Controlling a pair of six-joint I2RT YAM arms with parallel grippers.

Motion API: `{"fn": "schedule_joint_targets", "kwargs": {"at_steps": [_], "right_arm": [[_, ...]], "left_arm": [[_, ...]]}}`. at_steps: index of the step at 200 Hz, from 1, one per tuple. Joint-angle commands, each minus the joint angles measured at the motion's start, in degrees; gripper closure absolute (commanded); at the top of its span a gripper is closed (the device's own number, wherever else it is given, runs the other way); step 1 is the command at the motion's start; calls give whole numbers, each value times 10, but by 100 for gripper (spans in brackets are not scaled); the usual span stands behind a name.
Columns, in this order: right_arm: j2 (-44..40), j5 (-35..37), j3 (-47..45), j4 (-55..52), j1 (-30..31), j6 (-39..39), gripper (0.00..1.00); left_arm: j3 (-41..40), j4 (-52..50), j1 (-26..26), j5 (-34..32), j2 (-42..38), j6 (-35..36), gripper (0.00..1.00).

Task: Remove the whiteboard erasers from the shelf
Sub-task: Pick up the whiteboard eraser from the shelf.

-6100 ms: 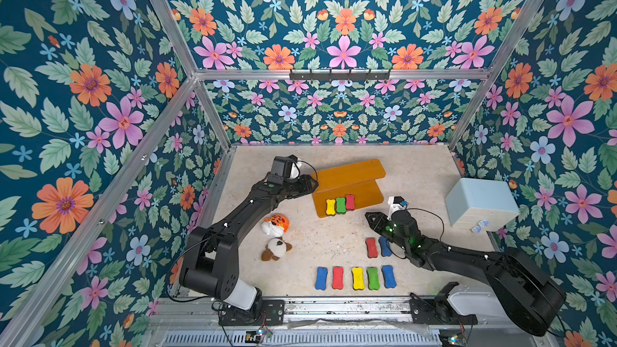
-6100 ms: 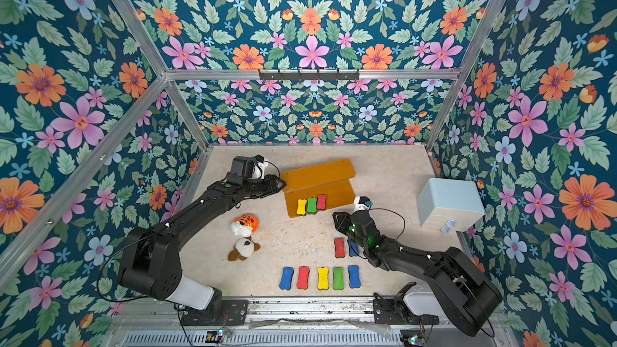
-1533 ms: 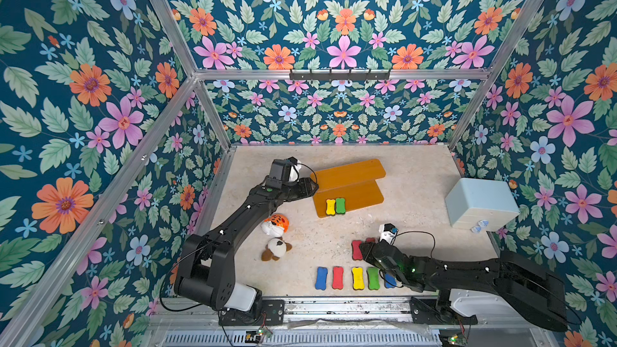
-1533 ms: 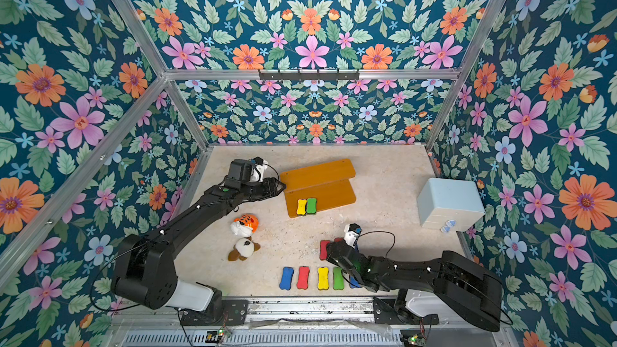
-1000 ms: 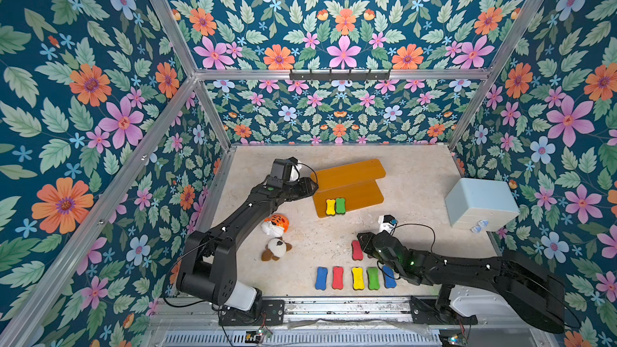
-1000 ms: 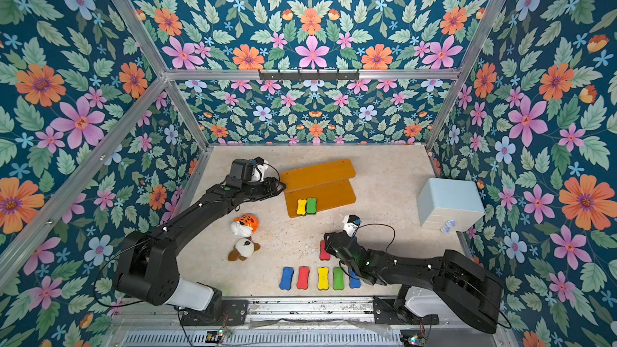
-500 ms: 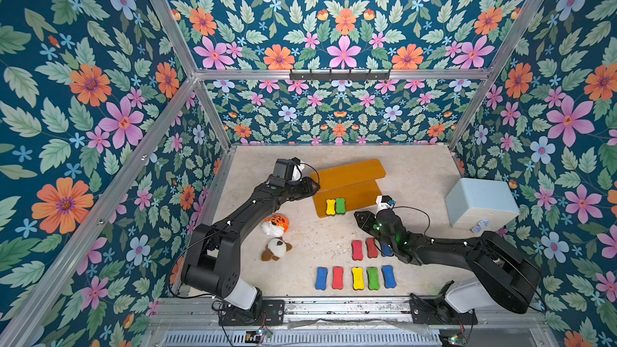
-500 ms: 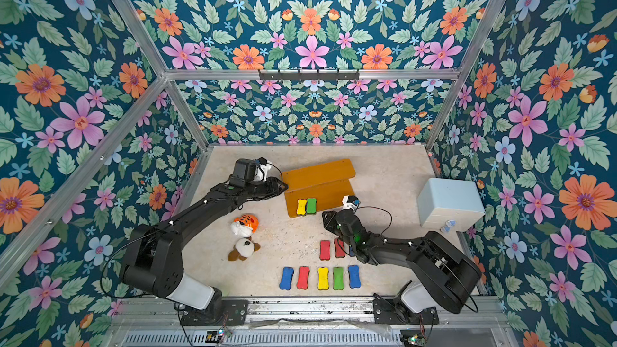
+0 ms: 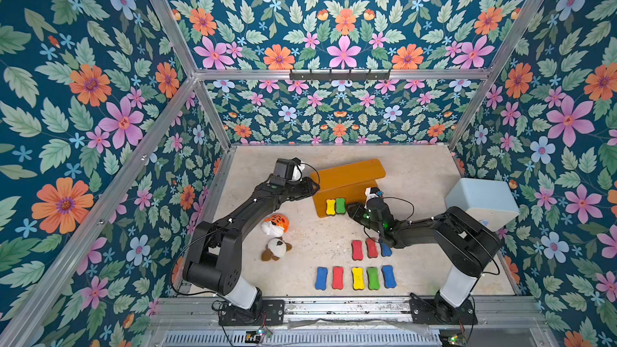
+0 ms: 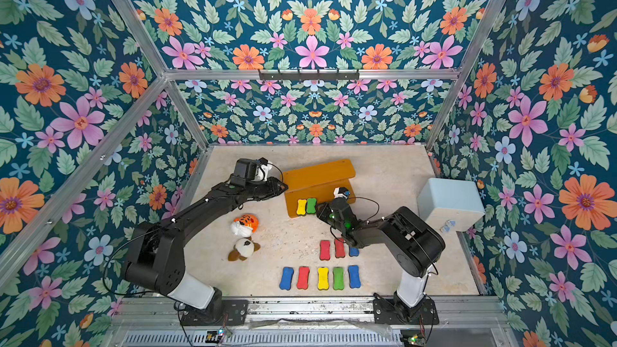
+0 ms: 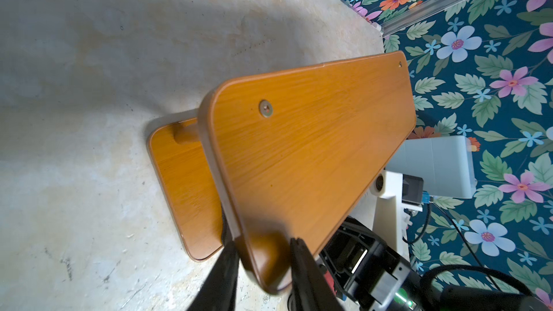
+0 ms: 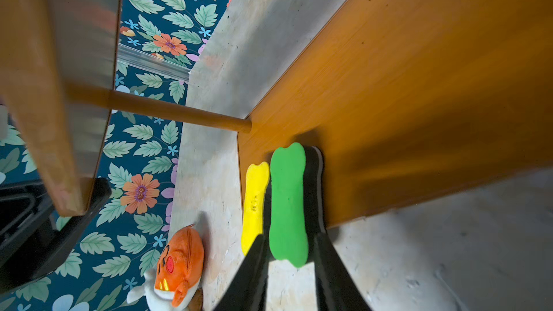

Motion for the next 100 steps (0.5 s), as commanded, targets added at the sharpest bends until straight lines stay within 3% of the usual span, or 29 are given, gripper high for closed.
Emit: {"fn": "schedule_joint_targets", "kwargs": {"at_steps": [1, 100], "right_arm": [[9, -6, 8, 19, -2, -10, 68], [52, -12, 45, 9, -7, -18, 67]], "left_arm": [[6, -5, 0, 1, 2, 13, 66], [4, -8, 3, 4, 0, 17, 65]]}}
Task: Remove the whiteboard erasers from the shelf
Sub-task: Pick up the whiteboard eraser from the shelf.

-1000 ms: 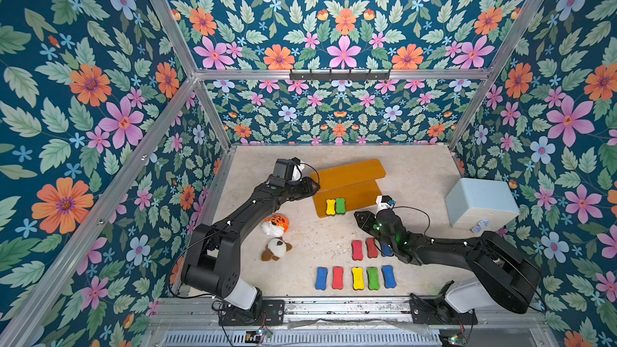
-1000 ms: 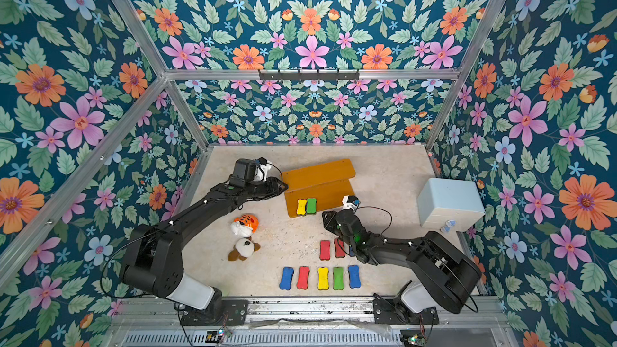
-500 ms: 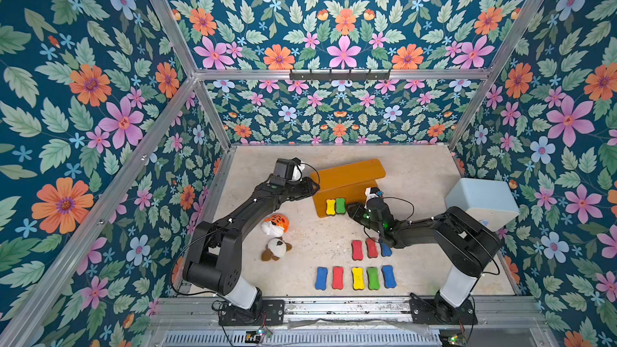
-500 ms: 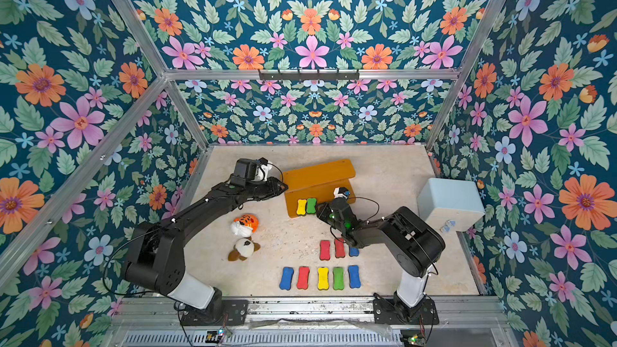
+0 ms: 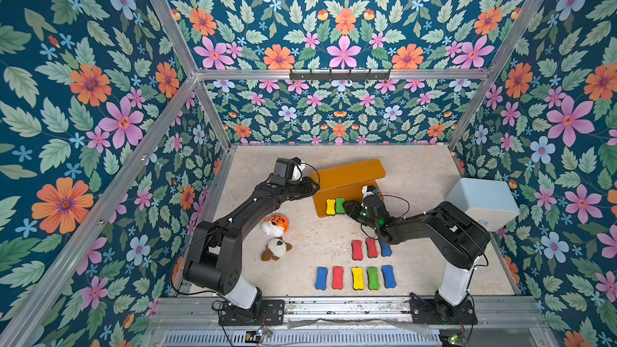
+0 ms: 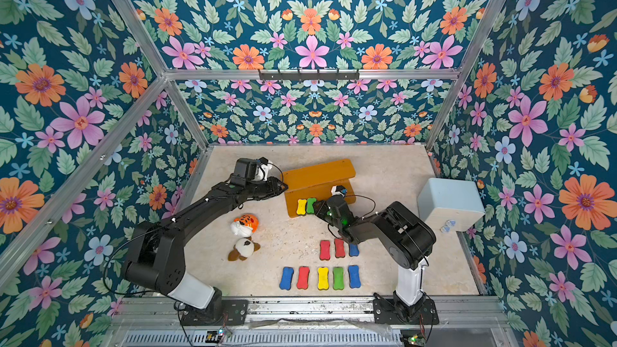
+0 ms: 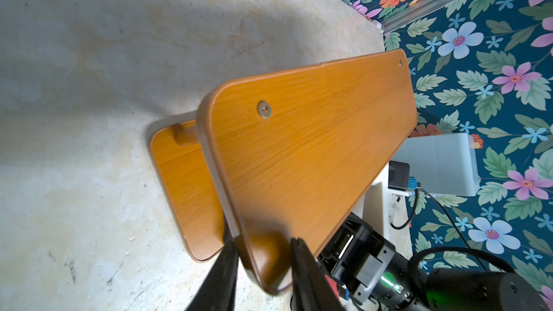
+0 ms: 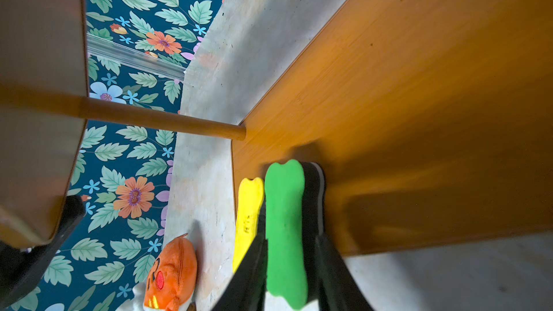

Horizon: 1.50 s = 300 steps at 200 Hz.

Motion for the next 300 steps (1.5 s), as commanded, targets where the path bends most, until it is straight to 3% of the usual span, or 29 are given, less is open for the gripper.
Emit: {"fn": "schedule_joint_targets", "kwargs": {"at_steps": [1, 98, 221, 300], "right_arm": [[6, -2, 8, 6, -2, -14, 67], [36, -5, 21, 4, -4, -18, 68], [23, 2, 12, -2, -6, -23, 96], [-47, 52, -20, -26, 17, -4, 100]], "left_arm": [[2, -6, 1, 3, -1, 8, 65], [0, -7, 3, 2, -4, 10, 64], [0, -9, 7, -7, -21, 12, 59], [-21, -20, 6, -30, -72, 5, 49]]}}
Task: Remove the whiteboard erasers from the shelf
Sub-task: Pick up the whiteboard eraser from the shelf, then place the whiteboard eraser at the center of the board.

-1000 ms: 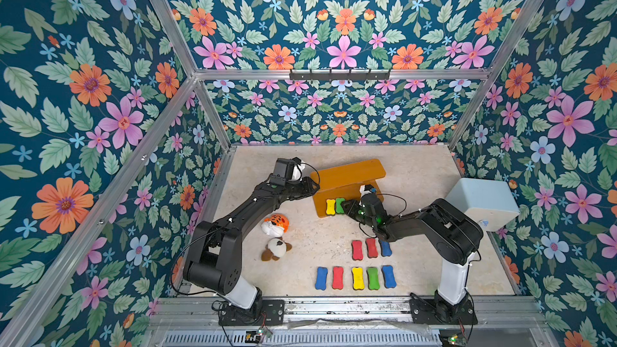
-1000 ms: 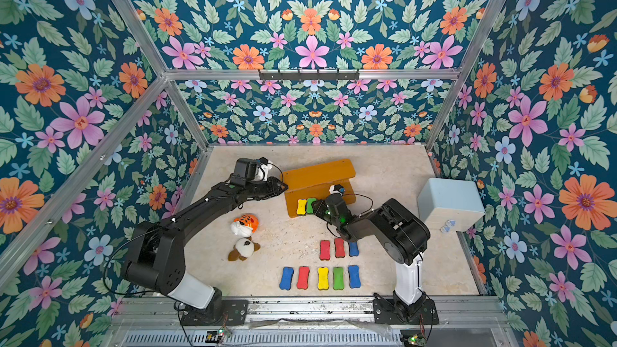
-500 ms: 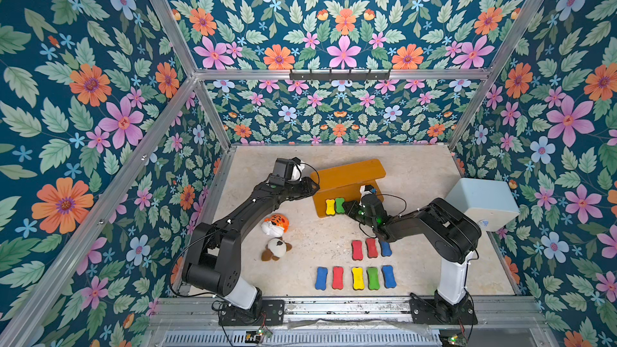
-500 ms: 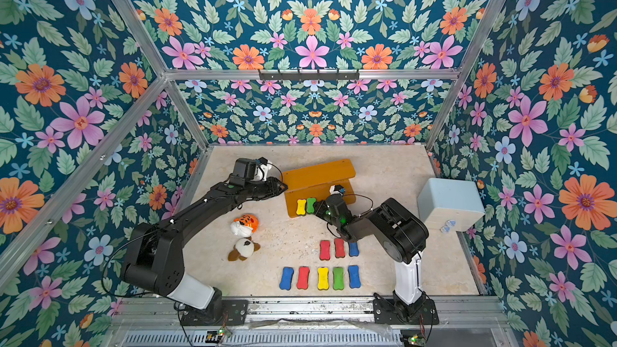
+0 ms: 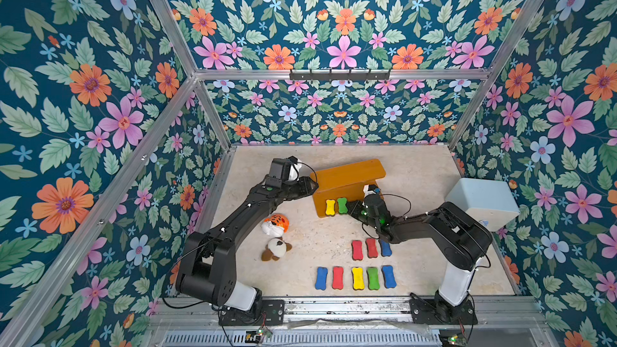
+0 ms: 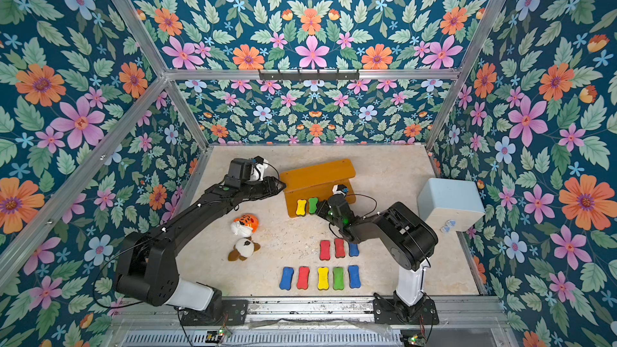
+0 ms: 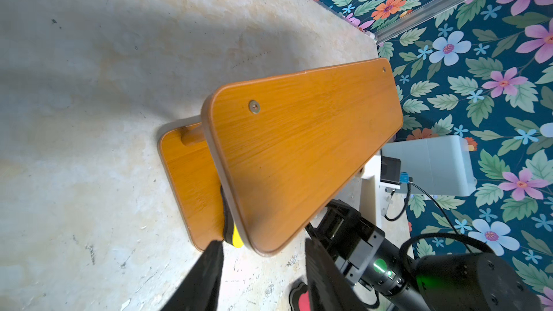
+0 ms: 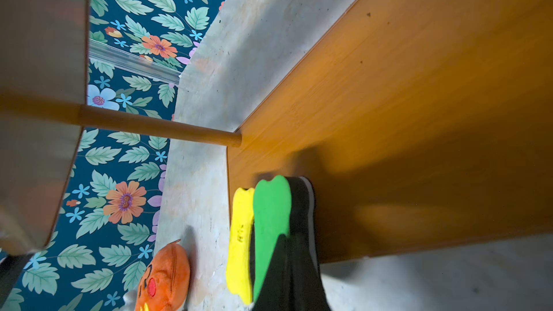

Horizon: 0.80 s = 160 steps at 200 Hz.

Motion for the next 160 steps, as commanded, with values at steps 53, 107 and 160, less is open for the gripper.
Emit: {"fn": "schedule_joint_targets", "kwargs": {"at_steps": [53, 107, 160], "right_arm": [[-126, 125, -72, -64, 97, 61, 100], [-178, 221, -117, -136, 222, 150, 100], [-165, 249, -122, -149, 267, 194, 100]], "left_arm": [[-38, -14, 0, -28, -53, 7, 49], [-59, -1, 0, -25, -66, 6, 49], [-59, 0, 0, -20, -65, 9, 49]]}}
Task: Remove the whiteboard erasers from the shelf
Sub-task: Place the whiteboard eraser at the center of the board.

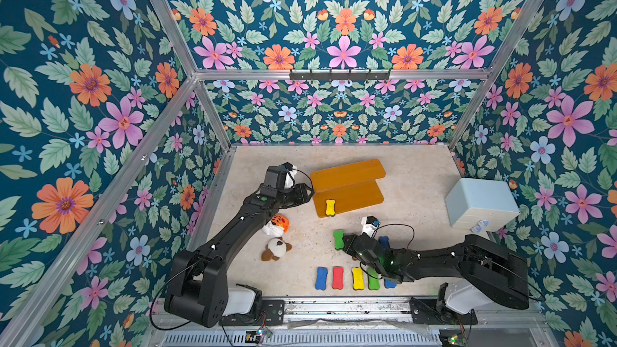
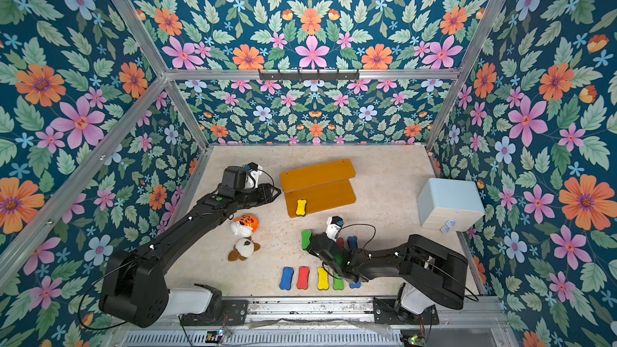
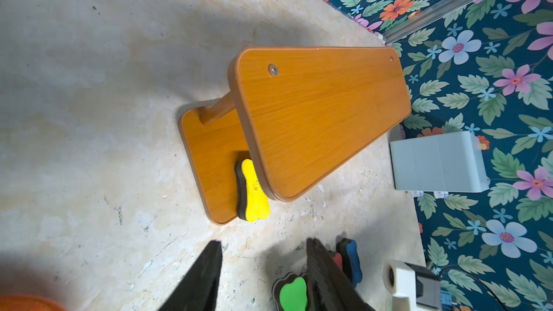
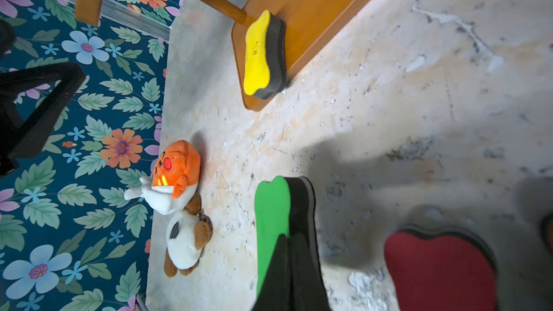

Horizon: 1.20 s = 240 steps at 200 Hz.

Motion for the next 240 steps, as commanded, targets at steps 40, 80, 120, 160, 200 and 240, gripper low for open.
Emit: {"fn": "schedule_joint_targets", "kwargs": {"at_steps": [40, 80, 120, 160, 200, 240], "right_arm": [[7, 43, 1, -39, 23, 44, 98], [9, 33, -8, -43, 27, 53, 98], [8, 22, -13, -41, 28, 49, 93], [7, 10, -11, -43, 28, 38, 88], [-1, 7, -6, -57, 28, 27, 83], [-27, 14, 6, -79, 28, 9, 71]], "left_arm": [[4, 3, 0, 3, -2, 12, 49], [8, -1, 1, -1, -3, 18, 49], [9, -3, 1, -3, -2, 18, 49], [11, -3, 1, -5, 0, 19, 48], [15, -3, 1, -6, 7, 18, 48], [17, -1, 1, -8, 7, 14, 47]]}}
